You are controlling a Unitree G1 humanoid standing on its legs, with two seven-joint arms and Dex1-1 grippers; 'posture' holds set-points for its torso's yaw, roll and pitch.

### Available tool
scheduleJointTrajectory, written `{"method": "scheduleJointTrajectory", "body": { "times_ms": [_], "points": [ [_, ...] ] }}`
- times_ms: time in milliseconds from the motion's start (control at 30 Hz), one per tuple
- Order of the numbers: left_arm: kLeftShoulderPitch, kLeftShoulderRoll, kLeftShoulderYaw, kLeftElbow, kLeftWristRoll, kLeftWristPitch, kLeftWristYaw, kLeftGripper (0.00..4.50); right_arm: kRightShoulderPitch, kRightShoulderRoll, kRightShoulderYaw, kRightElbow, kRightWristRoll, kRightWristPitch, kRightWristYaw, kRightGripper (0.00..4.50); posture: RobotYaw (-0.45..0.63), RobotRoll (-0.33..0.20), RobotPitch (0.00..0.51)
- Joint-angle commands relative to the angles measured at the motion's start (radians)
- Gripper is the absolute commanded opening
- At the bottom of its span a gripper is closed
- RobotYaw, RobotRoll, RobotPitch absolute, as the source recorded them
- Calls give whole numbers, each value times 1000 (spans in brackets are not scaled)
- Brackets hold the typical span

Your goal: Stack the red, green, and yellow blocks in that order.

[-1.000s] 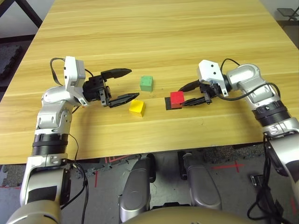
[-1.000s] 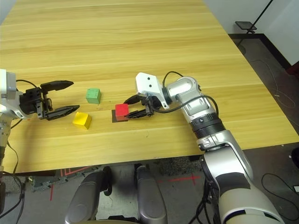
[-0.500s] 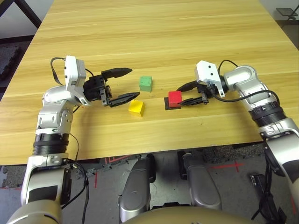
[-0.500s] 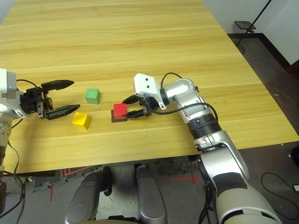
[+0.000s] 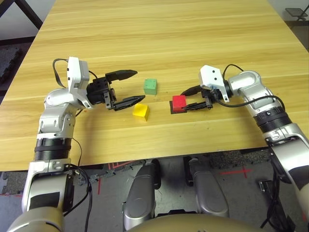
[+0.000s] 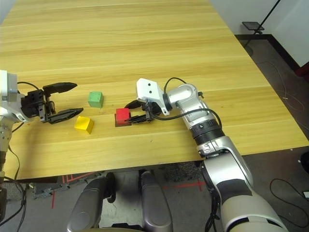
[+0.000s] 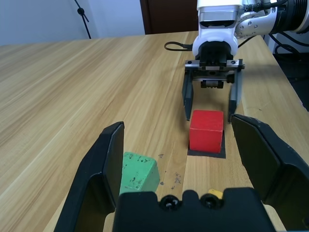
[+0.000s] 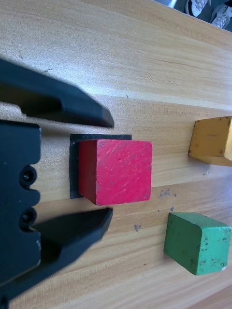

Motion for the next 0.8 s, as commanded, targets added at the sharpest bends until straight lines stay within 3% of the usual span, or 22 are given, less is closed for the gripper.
{"method": "scheduleJointTrajectory", "body": {
  "times_ms": [33, 333, 800],
  "points": [
    [10, -3, -7, -7, 0, 7, 1, 4500, 5, 0, -18, 13, -10, -5, -5, 4373, 369, -13, 250],
    [-25, -11, -14, 47, 13, -6, -10, 4500, 3, -75, -122, -134, 79, 134, 17, 4477, 327, -9, 226],
    [-228, -47, -85, 395, 121, -151, -119, 4500, 203, -307, -304, -535, 240, 440, -52, 4477, 196, -18, 224]
  ]
}}
